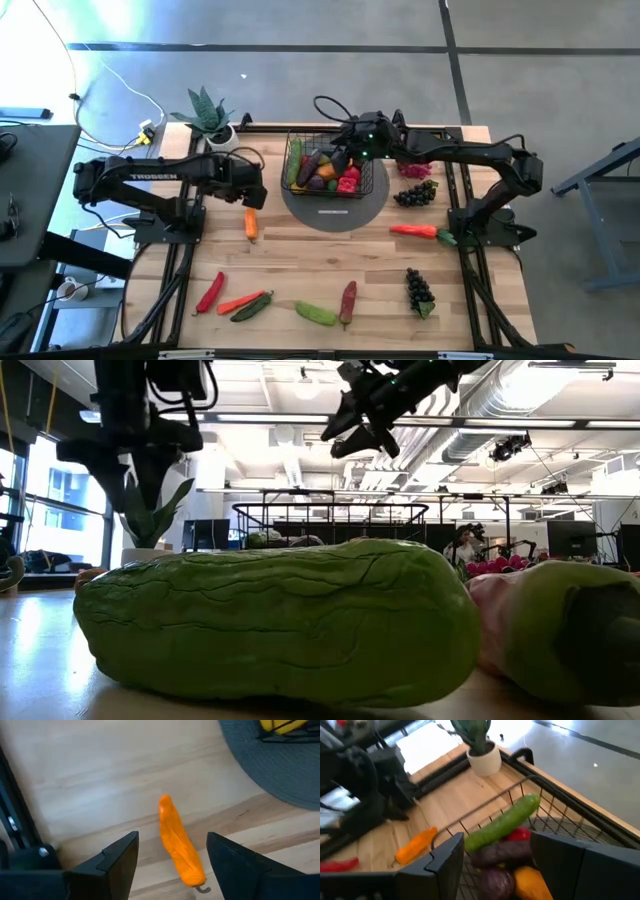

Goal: Build produce basket
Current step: Put the yellow chili pepper into the wire basket

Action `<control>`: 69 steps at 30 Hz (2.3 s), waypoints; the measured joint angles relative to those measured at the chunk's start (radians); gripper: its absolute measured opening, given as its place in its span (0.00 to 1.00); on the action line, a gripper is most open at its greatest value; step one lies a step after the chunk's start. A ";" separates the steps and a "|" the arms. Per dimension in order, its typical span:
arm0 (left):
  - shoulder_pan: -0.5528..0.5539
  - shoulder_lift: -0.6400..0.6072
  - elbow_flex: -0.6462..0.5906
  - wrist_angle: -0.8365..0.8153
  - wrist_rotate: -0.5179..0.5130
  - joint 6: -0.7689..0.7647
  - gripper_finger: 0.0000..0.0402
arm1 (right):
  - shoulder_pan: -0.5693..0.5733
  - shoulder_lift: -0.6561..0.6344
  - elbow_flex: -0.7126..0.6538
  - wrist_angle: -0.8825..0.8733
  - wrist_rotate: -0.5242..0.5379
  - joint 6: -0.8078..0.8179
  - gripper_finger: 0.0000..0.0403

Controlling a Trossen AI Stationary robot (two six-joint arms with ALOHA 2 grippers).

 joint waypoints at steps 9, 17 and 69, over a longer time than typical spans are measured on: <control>-0.101 0.000 -0.069 0.065 -0.035 -0.264 0.55 | -0.002 0.000 0.000 -0.115 0.000 -0.071 0.52; -0.175 0.000 -0.164 0.182 -0.015 -0.453 0.55 | -0.002 0.000 0.000 -0.153 0.000 -0.152 0.52; -0.212 0.014 -0.241 0.652 -0.152 -0.221 0.22 | 0.060 -0.026 0.000 -0.224 0.000 -0.197 0.52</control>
